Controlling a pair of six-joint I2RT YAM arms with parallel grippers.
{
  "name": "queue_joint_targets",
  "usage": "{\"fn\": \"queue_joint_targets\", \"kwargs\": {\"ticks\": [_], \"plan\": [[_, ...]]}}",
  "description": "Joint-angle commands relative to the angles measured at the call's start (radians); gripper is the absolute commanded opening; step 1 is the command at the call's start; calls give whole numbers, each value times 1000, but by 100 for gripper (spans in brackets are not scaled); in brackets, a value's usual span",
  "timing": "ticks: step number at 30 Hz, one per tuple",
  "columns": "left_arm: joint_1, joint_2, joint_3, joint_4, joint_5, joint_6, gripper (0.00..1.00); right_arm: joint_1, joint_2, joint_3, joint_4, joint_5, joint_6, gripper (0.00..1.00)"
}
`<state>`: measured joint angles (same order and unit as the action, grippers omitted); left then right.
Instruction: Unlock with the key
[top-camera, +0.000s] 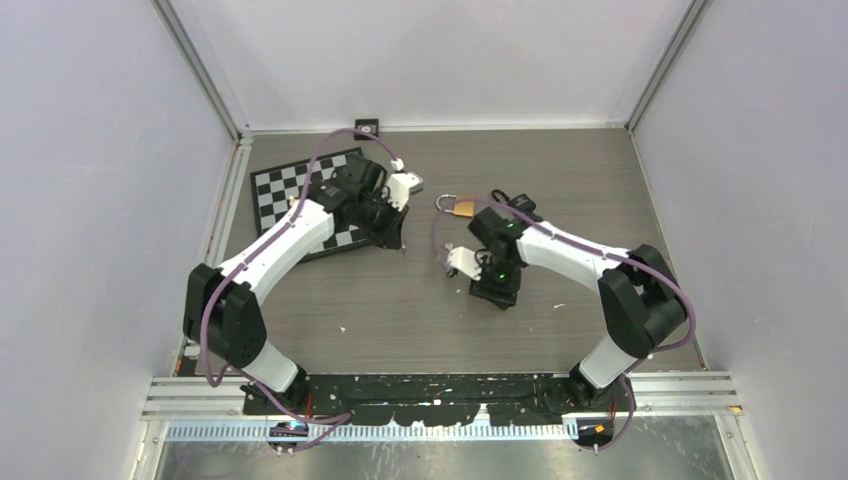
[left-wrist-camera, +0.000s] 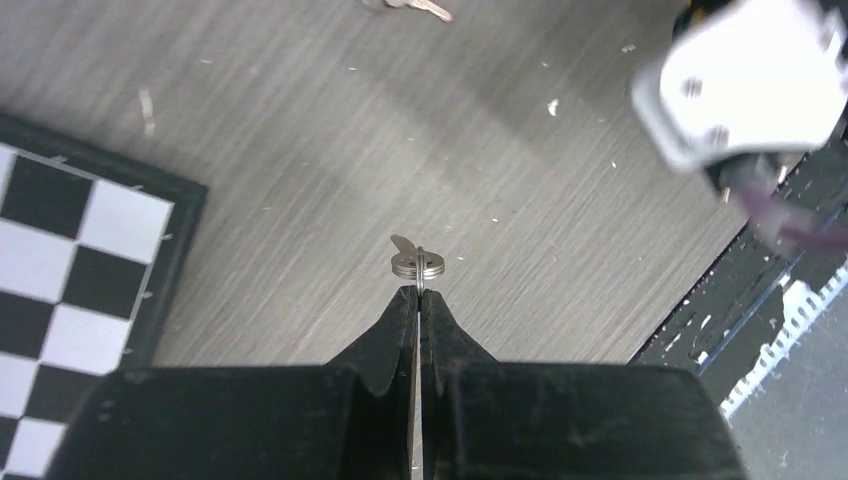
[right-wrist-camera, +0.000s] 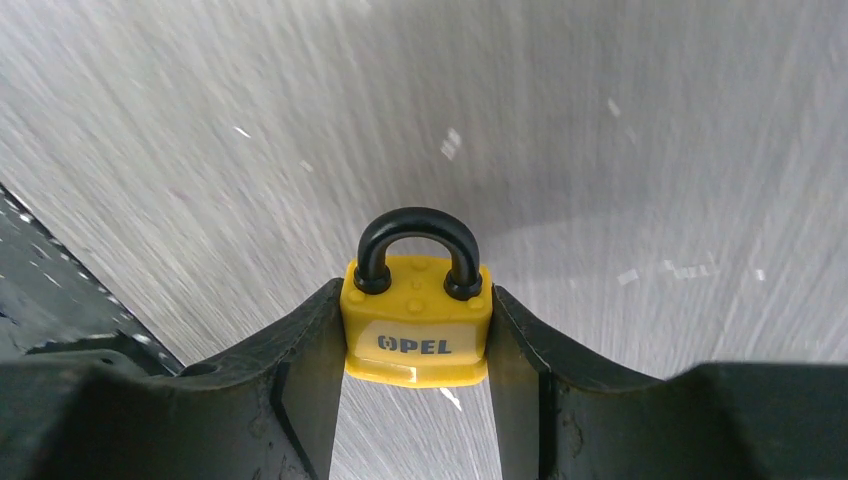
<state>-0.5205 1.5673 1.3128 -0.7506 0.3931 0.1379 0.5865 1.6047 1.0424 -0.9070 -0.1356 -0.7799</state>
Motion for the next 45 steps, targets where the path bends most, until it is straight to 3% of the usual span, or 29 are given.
{"fn": "queue_joint_targets", "kwargs": {"ticks": [1, 6, 15, 17, 21, 23, 27, 30, 37, 45], "plan": [[67, -76, 42, -6, 0, -16, 0, 141, 21, 22, 46, -1, 90, 14], [121, -94, 46, 2, -2, -27, 0, 249, 54, 21, 100, 10, 134, 22], [132, -97, 74, 3, -8, -5, 0, 285, 118, -4, 233, 36, 228, 41], [132, -95, 82, 3, -1, -1, 0, 286, 120, 1, 237, 43, 242, 48], [132, -104, 99, 11, 12, 6, 0, 284, 75, 19, 233, 55, 270, 80], [132, -116, 101, 24, 15, 10, 0, 284, 32, 28, 232, 56, 280, 88], [143, -128, 114, 47, 73, 2, 0, 251, -63, 67, 222, 11, 299, 90], [166, -137, 114, 87, 175, -34, 0, 159, -133, 115, 219, -95, 333, 91], [189, -158, 22, 370, 466, -224, 0, -106, -245, 196, 320, -426, 515, 85], [186, -126, -36, 633, 627, -514, 0, -123, -302, 154, 542, -587, 651, 78]]}}
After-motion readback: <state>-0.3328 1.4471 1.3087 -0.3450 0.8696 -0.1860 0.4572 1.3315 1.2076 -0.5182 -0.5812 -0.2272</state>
